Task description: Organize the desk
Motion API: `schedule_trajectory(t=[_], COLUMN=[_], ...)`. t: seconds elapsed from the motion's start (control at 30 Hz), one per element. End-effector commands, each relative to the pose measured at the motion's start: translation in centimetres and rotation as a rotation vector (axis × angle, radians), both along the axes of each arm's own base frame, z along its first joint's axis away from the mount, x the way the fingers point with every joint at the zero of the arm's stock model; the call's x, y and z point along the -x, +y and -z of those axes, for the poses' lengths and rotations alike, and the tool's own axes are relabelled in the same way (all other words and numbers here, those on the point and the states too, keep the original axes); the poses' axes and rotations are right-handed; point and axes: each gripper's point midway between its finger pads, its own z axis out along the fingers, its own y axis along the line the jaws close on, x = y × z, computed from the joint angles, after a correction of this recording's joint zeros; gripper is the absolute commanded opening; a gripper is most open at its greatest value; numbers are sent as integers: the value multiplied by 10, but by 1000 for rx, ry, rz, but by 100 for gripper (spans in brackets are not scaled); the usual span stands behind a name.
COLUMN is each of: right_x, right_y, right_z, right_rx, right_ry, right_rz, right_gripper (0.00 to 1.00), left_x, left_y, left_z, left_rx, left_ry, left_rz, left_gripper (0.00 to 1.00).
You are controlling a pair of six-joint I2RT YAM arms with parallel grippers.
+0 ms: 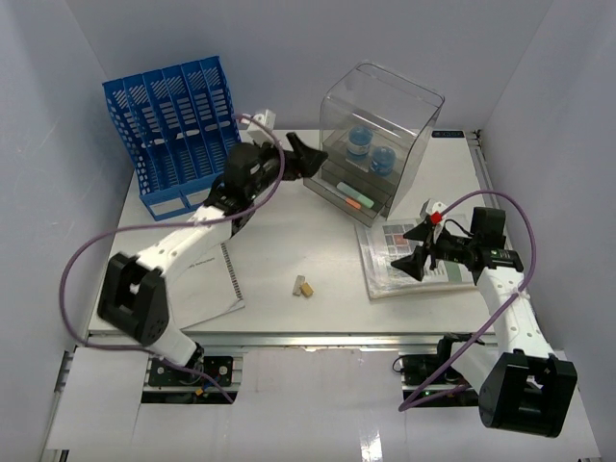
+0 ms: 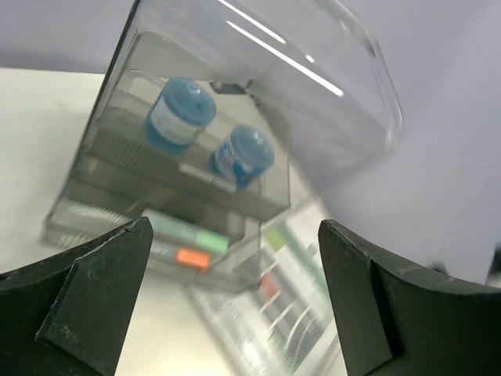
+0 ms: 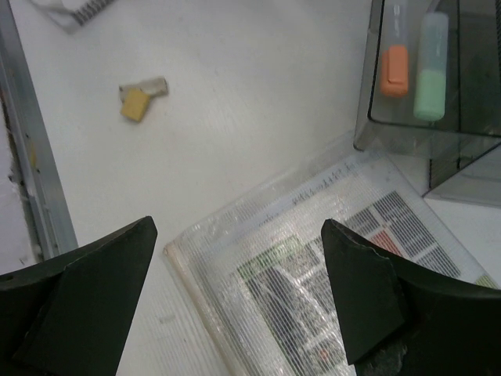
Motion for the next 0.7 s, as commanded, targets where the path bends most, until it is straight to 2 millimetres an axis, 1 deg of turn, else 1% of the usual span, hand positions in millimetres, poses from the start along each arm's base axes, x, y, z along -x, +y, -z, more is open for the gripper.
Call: schedule_trajectory(t=[0.0,0.07,0.1,0.17,0.2,0.23,0.27,0.37,0.43,0.57,0.63,0.67], right_x=[-2,9,12,29,32,39,37,38,39,29,32,29], right_y=[-21,-31,-36,-45,-48,-51,-54,-51,-48,-40,-27,-24], right_z=[28,43,49,64,70,77,78,87,99,117,125,127], right_rx=[241,342,413,526,585,629,662,686,683,723,729,739], right_ry=[-79,-78,-149,-210,-290,-323,-355,-384,-353,-362,-382,-396], right_rz=[-46,-88,-153,-260,-333,-375,-379,-402,-389,-323,-351,-344], right_gripper=[93,94,94,98,97,94,92,91,92,93,93,94], left_x=[56,80,91,115,124,132,139,150,154,155,155,155], left_y=[45,57,62,71,76,80,85,95,101,109,110,111], left_z=[30,42,52,69,77,83,87,100,106,100,98,98], left_rx=[-334,-368,-400,-429,-442,-451,-459,-483,-497,-514,-518,-521], left_ry=[-114,-108,-99,-80,-67,-63,-66,-58,-57,-77,-83,-81], left_rz=[63,90,109,145,154,159,159,146,131,99,91,91], left_gripper=[98,98,98,98,98,98,98,98,98,98,98,98])
